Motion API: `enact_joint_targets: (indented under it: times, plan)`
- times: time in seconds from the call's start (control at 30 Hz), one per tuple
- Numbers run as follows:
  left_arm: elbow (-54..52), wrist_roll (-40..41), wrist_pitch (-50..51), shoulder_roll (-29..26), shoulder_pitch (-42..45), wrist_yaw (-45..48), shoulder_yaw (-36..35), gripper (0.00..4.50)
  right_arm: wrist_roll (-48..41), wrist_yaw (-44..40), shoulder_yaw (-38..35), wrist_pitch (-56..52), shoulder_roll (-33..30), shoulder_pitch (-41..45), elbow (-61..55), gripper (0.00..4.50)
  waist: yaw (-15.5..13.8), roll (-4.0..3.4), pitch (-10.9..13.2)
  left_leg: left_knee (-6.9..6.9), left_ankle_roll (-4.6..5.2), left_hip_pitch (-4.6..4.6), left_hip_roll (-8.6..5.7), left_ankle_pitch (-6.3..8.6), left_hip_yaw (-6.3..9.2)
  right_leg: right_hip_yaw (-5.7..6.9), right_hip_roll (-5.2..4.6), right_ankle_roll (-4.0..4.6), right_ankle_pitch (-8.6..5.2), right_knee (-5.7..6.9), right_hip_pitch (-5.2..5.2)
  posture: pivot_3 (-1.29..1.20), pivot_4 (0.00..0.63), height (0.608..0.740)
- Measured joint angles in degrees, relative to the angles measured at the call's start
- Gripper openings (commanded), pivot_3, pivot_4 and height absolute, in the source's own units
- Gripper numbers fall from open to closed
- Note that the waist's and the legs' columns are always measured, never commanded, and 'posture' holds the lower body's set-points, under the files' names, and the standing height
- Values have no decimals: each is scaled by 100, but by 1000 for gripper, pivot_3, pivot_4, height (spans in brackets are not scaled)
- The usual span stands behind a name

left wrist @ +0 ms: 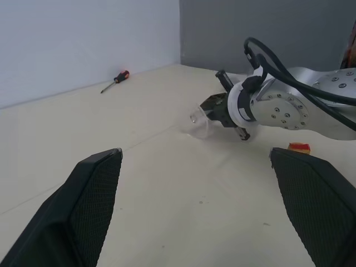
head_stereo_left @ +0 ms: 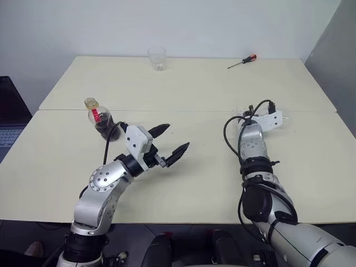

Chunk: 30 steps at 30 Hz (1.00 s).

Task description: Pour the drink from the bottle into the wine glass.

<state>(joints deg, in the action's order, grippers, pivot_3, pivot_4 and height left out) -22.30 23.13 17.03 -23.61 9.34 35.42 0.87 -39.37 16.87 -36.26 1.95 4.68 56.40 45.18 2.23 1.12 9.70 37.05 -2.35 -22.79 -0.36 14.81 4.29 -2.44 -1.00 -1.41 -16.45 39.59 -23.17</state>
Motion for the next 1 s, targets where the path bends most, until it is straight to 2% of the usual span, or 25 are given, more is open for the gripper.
enact_joint_targets:
  times: [0.2, 0.5, 0.63, 0.77, 1.0]
  plan:
    - [4, -29, -3, 17, -5, 15, -4, 4500, 360, -339, 473, -65, -150, -39, 3, 141, 5, -10, 6, -1, 0, -3, 0, 0, -5, -5, 0, 0, 0, -2, -4, 0, 150, 740]
    - [-389, 59, 80, 7, -638, -165, -207, 4500, 1895, -1924, 2575, -111, -159, -350, -909, 141, 116, -16, 10, -10, 0, -2, 10, 0, 14, -5, 1, 4, -2, -3, -11, 0, 150, 740]
    - [-525, 75, 142, 10, -913, -403, -490, 4500, 2598, -2553, 3433, 406, 9, -678, -969, 141, 106, -16, 10, -8, 0, -1, 7, 0, 19, -5, 0, 4, -2, -3, -11, 0, 150, 740]
    - [-798, 57, 125, 103, -1461, -802, -897, 4500, 3373, -3067, 4200, 1401, 124, -852, -594, 141, 106, -16, 10, -8, -1, 0, 7, 1, 22, -6, -3, 4, -2, -7, -9, 0, 150, 740]
    - [-1592, -33, -103, 294, -2891, -1132, -1292, 4500, 3842, -3308, 4511, 2560, 257, -930, 425, 141, 71, -13, 10, -5, -2, 0, 4, 1, 26, -5, -7, 4, -2, -10, -5, 0, 150, 740]
